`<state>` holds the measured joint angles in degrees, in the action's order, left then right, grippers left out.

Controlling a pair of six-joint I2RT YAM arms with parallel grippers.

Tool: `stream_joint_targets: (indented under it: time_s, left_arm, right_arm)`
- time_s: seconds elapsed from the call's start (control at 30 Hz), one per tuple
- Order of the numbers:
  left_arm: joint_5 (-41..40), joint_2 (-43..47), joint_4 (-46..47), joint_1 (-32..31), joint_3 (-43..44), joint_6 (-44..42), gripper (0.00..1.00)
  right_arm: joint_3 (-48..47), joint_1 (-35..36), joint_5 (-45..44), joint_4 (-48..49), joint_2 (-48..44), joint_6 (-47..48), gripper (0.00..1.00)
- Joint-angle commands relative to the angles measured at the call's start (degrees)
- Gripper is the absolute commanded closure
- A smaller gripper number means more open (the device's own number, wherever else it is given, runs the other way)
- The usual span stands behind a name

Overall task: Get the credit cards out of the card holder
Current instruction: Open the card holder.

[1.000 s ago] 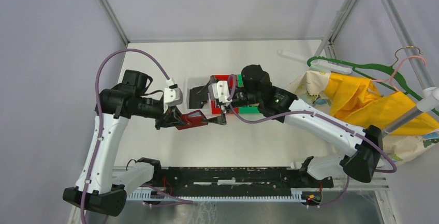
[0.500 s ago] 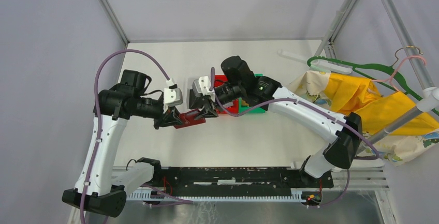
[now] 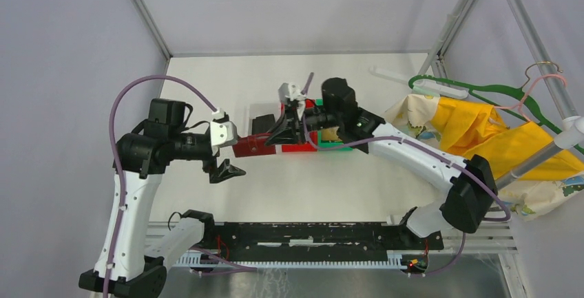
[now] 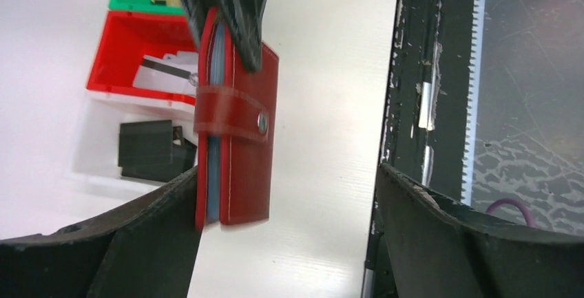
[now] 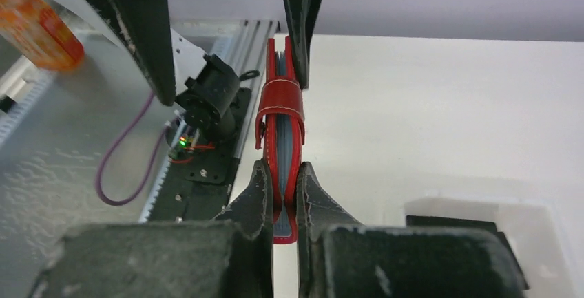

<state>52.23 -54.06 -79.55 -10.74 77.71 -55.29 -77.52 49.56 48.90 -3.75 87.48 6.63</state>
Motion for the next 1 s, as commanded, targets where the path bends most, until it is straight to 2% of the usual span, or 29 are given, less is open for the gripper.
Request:
stream_joint_targets:
  time_s: [0.0,0.13,0.3,0.37,0.5,0.57,0.67,0.83,0.93,0.97]
  left_arm:
    - [4.9,2.7,4.9,-0.2,-0.2,6.1,0.09]
    - [8.8,4.1,11.0,-0.2,-0.8,13.5,0.19]
    - [13.9,4.0,16.8,-0.3,-1.8,22.4,0.29]
    - [14.5,3.7,18.3,-0.2,-2.3,25.0,0.34]
    - [15.1,3.9,21.0,-0.2,-2.4,28.4,0.58]
    - [15.5,4.2,23.4,-0.2,-2.4,31.6,0.66]
    - [16.8,4.3,27.8,-0.2,-2.9,37.3,0.67]
    - [18.7,3.9,28.5,-0.2,-2.4,39.8,0.63]
    - [18.5,3.8,28.5,-0.2,-2.6,40.1,0.68]
    - [18.2,3.9,28.7,-0.2,-2.6,40.3,0.71]
  right_arm:
    - [14.2,-5.4,5.8,43.8,-8.9,-29.7,1.0]
    - [17.8,-5.4,7.4,57.6,-8.6,-41.5,1.0]
    - [20.6,-5.2,5.1,66.3,-8.5,-48.3,1.0]
    - [21.2,-5.3,4.3,67.9,-8.6,-49.4,1.0]
    - [21.6,-5.3,3.5,66.6,-8.7,-48.4,1.0]
    - [21.7,-5.1,2.6,64.5,-8.7,-46.7,1.0]
    - [22.0,-4.7,0.7,60.4,-9.1,-43.0,0.98]
    - [22.7,-4.5,-1.5,57.6,-9.9,-40.2,0.98]
    - [22.7,-4.5,-2.3,57.7,-9.9,-40.2,0.98]
    - [22.6,-4.5,-2.6,57.5,-9.9,-40.0,0.94]
